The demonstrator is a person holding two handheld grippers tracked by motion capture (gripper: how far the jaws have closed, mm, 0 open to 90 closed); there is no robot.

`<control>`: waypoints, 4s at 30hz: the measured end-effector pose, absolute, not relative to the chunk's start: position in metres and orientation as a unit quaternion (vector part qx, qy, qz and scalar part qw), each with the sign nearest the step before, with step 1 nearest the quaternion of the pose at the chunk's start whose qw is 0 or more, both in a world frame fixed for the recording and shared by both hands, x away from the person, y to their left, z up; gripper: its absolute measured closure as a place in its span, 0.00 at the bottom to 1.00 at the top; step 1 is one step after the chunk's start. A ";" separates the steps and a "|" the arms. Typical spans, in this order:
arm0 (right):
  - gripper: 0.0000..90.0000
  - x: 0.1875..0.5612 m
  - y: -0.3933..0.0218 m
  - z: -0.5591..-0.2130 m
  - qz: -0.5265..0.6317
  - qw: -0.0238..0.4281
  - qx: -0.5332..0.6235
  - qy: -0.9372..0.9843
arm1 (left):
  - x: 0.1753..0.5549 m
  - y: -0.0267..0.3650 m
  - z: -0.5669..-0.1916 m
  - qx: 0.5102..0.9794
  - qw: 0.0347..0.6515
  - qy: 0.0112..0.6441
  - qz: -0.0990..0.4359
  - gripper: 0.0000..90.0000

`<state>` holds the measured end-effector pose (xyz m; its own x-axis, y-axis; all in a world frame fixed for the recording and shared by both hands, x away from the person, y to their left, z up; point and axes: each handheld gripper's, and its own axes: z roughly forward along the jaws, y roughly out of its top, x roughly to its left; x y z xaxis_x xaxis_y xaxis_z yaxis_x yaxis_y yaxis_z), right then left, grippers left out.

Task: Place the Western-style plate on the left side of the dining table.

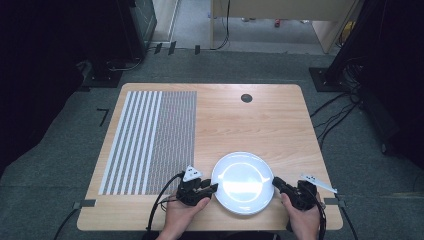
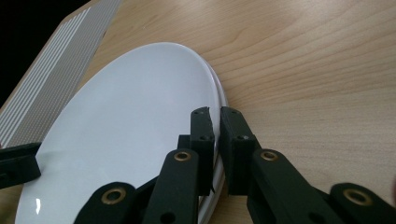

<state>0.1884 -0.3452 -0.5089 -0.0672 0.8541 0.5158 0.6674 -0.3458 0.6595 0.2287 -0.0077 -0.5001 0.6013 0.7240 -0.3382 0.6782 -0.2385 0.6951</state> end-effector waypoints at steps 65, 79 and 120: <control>0.98 0.193 -0.355 -0.518 0.576 -0.056 0.703 0.413 | 0.229 -0.001 -0.494 0.770 0.460 0.442 -0.003 0.57; 0.98 0.209 -0.322 -0.496 0.597 -0.077 0.677 0.423 | 0.240 0.032 -0.469 0.730 0.484 0.482 0.019 0.69; 0.98 0.356 -0.150 -0.459 0.566 -0.118 0.625 0.524 | 0.298 0.189 -0.453 0.625 0.475 0.614 0.077 0.69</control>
<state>0.3557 -0.1495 -0.4586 -0.1917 0.5218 0.8312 0.7885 -0.4224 0.4470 0.2979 0.1894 -0.4529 0.2330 0.8412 -0.4879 0.6947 0.2071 0.6889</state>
